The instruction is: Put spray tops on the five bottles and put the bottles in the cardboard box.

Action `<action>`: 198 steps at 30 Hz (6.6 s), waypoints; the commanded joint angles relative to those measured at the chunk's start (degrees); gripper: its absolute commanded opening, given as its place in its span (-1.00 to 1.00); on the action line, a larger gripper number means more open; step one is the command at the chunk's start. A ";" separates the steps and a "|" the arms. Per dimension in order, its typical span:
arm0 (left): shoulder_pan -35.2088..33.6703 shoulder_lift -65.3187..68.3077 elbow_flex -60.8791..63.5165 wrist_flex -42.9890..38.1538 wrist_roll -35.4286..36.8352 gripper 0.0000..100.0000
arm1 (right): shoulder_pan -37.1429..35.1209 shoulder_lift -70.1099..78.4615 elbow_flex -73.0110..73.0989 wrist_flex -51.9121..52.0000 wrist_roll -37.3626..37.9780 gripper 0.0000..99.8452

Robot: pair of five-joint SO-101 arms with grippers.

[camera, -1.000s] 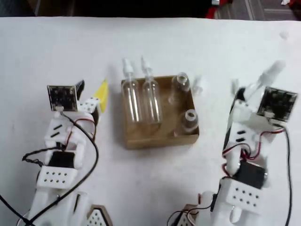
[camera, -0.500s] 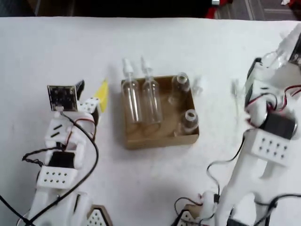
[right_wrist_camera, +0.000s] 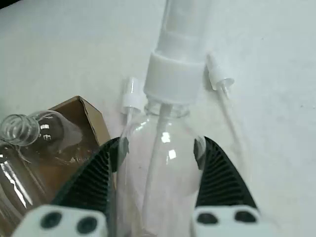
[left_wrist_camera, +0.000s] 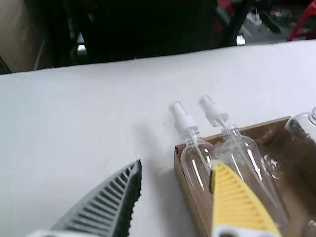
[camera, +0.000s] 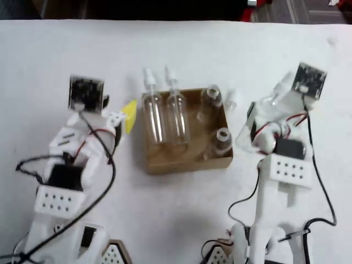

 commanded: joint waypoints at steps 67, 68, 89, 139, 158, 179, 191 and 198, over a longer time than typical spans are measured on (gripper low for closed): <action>4.97 109.58 -129.58 55.56 10.02 -0.58 | -0.92 -10.15 18.81 -20.97 -0.62 -0.96; 5.05 109.58 -129.58 55.03 10.02 -0.58 | -0.92 -10.15 18.81 -20.97 -0.62 -0.96; 2.51 114.68 -129.76 44.66 13.98 -0.58 | -0.92 -10.15 18.81 -20.97 -0.53 -0.96; 15.16 90.24 -116.66 62.95 16.88 -0.95 | -0.92 -10.15 19.25 -22.29 2.99 -0.96; 19.56 59.82 -68.66 48.53 16.44 -0.95 | -0.66 -10.33 19.25 -22.29 3.34 -0.96; 20.53 9.19 -10.46 11.52 7.47 -0.82 | -0.66 -10.24 19.25 -22.29 3.34 -0.96; 20.53 0.22 -4.66 7.74 7.47 -0.64 | -0.66 -10.15 19.34 -22.29 3.34 -0.96; 20.00 -0.22 -6.15 7.91 7.47 -0.56 | -0.66 -10.15 19.34 -22.29 3.34 -0.96</action>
